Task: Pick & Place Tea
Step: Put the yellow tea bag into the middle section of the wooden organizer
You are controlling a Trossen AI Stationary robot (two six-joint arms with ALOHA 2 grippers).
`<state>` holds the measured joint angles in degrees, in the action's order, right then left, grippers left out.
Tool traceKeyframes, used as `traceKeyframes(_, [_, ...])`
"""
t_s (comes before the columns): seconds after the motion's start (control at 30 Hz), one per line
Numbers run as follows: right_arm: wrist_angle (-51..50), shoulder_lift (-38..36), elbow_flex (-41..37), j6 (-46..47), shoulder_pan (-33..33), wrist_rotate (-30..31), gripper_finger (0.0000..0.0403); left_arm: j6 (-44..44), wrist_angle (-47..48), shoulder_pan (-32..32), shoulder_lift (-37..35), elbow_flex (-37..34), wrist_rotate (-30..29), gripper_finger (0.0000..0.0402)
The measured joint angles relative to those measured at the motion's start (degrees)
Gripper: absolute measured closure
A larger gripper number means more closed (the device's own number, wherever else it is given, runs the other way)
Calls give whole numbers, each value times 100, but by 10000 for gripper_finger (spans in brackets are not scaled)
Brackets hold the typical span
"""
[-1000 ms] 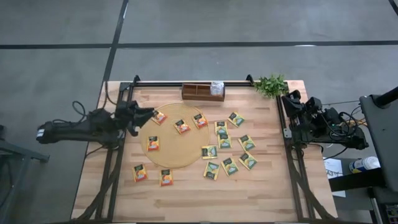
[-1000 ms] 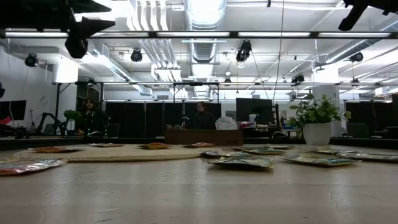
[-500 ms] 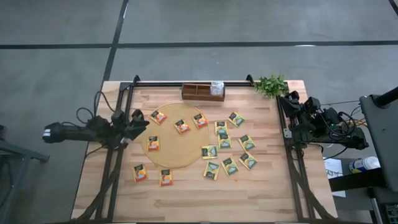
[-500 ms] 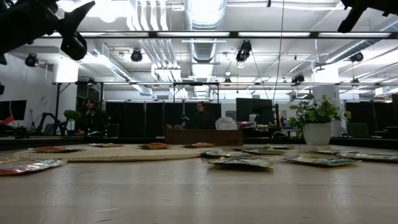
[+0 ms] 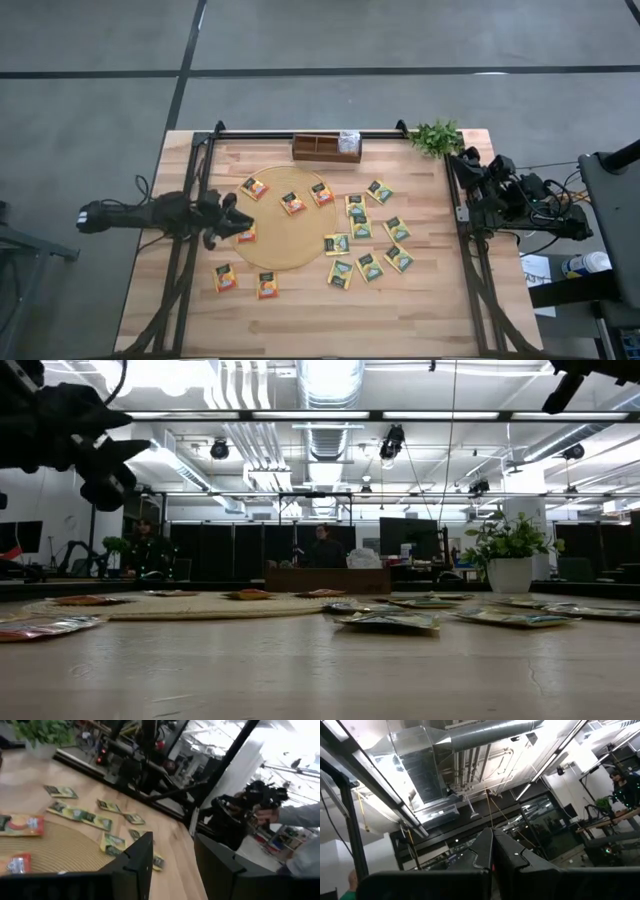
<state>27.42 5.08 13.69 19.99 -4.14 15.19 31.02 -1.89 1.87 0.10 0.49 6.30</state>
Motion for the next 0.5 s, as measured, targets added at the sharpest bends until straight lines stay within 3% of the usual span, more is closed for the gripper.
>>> traceKeyframes(0.2, [-54, 20, 19, -5, 0, 168, 394, -1079, 42, 0, 18, -2, -125, 264])
traceKeyframes(0.37, [-102, 28, 135, -94, -4, 349, 394, -924, 59, 0, 65, -4, -405, 264])
traceKeyframes(0.5, [-334, 33, 250, -99, -4, 435, 394, -1727, 17, 0, 70, -4, 108, 264])
